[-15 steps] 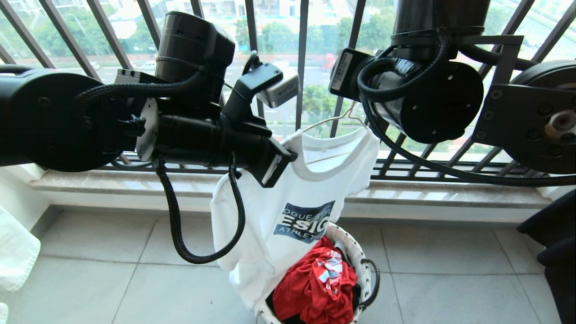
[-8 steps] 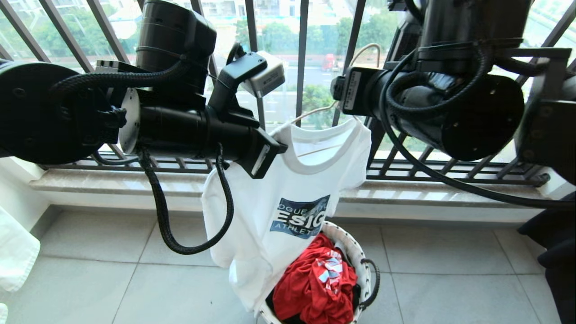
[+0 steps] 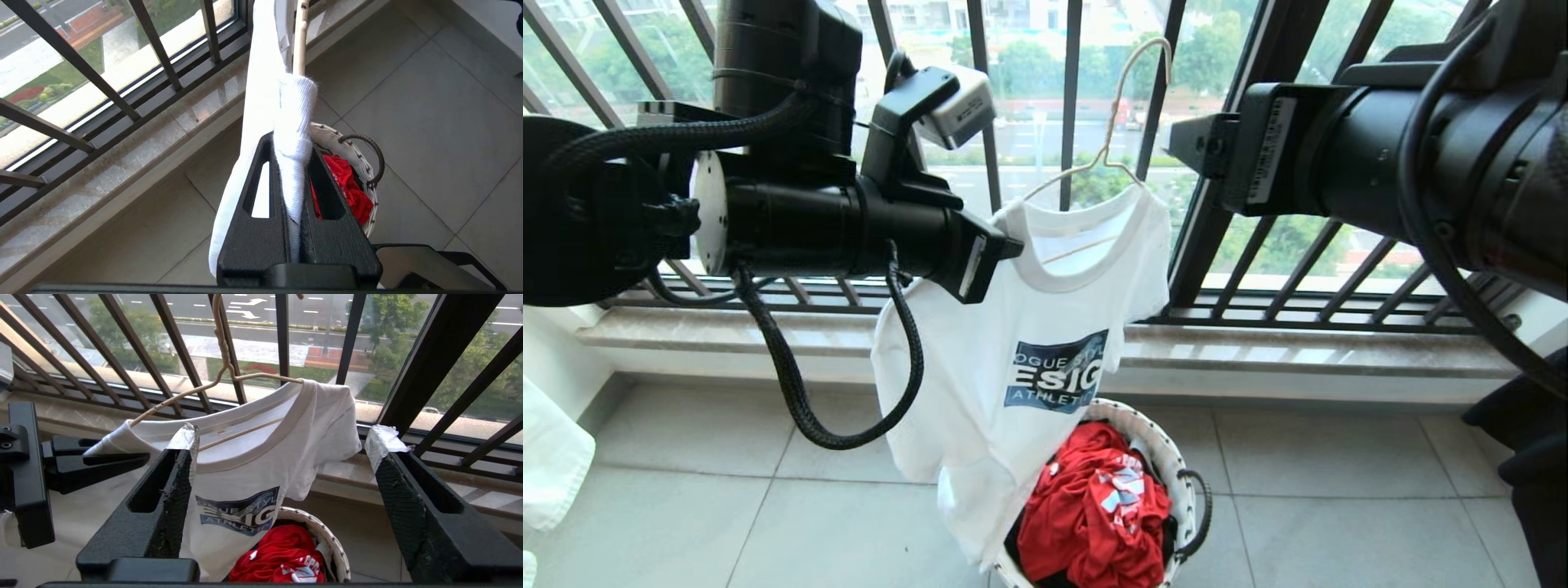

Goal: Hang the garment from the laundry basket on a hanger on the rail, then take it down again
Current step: Hang the clothes rack on the clothesline

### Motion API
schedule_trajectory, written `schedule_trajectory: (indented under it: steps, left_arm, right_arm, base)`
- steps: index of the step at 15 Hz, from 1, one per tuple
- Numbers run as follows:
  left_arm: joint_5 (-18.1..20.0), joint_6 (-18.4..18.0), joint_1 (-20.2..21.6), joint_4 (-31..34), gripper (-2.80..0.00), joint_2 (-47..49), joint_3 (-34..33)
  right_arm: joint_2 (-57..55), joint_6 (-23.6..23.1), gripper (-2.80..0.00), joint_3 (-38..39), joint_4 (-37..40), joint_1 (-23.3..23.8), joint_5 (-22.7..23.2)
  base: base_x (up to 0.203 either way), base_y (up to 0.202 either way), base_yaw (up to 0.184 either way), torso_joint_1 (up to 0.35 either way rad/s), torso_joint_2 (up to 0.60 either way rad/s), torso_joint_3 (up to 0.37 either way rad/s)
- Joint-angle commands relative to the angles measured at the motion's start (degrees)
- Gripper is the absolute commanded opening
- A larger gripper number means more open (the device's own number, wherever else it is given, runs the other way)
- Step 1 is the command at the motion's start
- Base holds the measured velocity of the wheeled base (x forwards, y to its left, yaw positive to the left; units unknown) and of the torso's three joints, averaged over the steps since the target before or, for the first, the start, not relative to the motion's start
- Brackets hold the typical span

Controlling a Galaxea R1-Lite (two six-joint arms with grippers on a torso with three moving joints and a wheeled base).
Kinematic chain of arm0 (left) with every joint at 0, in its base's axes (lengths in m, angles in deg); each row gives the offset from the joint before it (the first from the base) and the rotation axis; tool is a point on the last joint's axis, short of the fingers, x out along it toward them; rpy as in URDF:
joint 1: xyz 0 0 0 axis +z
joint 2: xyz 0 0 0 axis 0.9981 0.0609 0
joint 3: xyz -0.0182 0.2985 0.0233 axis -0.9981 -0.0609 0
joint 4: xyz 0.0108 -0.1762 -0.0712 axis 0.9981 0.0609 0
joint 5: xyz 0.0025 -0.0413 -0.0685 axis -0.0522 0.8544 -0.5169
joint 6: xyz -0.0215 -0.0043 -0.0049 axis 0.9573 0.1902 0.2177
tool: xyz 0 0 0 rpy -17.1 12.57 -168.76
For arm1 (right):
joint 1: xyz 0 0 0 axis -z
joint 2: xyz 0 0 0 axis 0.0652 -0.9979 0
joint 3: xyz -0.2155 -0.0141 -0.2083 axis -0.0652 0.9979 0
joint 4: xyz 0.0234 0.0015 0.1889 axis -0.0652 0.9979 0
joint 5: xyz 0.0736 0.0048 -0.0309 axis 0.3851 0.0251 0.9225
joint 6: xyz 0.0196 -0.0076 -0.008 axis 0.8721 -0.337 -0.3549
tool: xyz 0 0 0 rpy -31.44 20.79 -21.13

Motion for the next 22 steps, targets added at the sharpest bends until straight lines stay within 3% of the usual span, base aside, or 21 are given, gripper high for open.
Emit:
schedule_trajectory:
  steps: [1,6,9,12,14,17,22]
  left_arm:
    - [0.05,2.14,0.15,-3.68,-2.80,-4.65,-5.26]
    - [0.04,11.51,2.22,-20.47,-2.80,-14.61,-22.20]
    - [-0.86,14.73,2.62,-26.16,-2.80,-15.99,-27.83]
    - [-1.10,14.99,2.54,-26.93,-2.80,-15.43,-30.14]
    - [-1.10,15.15,2.54,-26.96,-2.80,-14.49,-29.02]
    - [-1.02,15.53,2.36,-26.96,-2.80,-13.65,-28.56]
    - [-1.02,15.43,2.39,-26.96,-2.80,-13.62,-28.82]
  right_arm:
    - [1.64,-0.06,-2.80,1.57,-0.14,-0.30,0.25]
    - [0.75,-0.09,-2.80,8.46,-0.46,-0.05,0.77]
    - [-1.01,-0.04,-2.80,10.92,-1.47,-1.96,9.17]
    - [-3.18,-1.03,-2.80,15.20,-14.18,-7.85,15.37]
    - [-6.29,-5.00,-2.80,15.35,-22.39,-10.35,21.13]
    - [-12.48,-12.53,-2.80,10.10,-24.13,-11.65,24.07]
    - [-11.83,-13.05,-2.80,9.63,-24.72,-12.51,23.73]
  base:
    - [0.000,0.000,0.000,0.000,0.00,0.000]
    - [0.000,0.000,0.000,0.000,0.00,0.000]
    - [0.000,0.000,0.000,0.000,0.00,0.000]
    - [0.000,0.000,0.000,0.000,0.00,0.000]
    - [0.000,0.000,0.000,0.000,0.00,0.000]
    - [0.000,0.000,0.000,0.000,0.00,0.000]
    - [0.000,0.000,0.000,0.000,0.00,0.000]
